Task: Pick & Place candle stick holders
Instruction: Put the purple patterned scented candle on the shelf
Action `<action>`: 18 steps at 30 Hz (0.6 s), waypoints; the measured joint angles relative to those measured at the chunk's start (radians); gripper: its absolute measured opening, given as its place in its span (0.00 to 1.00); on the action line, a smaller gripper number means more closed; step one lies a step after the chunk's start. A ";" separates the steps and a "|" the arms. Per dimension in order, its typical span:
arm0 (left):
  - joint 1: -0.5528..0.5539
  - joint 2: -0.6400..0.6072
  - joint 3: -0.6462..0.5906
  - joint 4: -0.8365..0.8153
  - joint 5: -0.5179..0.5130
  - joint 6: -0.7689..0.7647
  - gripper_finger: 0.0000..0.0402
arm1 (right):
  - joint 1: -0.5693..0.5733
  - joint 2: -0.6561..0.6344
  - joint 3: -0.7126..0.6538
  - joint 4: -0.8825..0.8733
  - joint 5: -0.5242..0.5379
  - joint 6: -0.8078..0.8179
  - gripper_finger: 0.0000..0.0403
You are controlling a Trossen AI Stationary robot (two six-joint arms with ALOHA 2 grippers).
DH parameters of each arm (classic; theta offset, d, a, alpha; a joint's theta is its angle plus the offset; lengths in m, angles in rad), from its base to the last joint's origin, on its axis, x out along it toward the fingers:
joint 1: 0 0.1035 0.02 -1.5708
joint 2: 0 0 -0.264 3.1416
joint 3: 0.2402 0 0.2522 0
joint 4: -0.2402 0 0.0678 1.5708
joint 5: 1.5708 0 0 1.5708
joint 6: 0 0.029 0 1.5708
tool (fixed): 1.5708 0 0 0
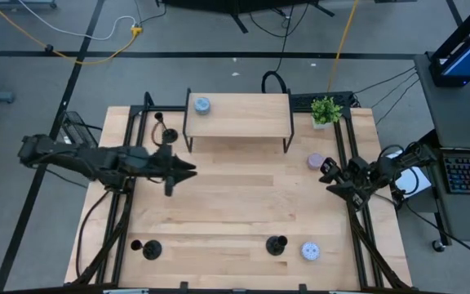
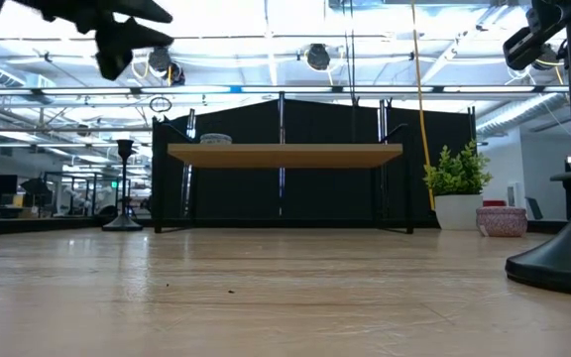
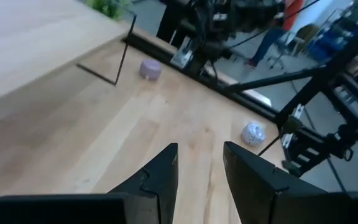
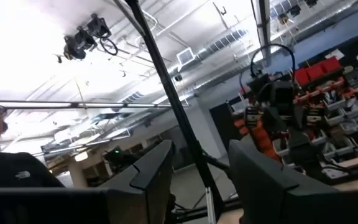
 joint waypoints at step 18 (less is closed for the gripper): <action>0.000 -0.586 -0.356 -0.018 0.106 -0.001 0.33 | 0.000 0.000 0.000 0.152 0.275 -0.173 0.37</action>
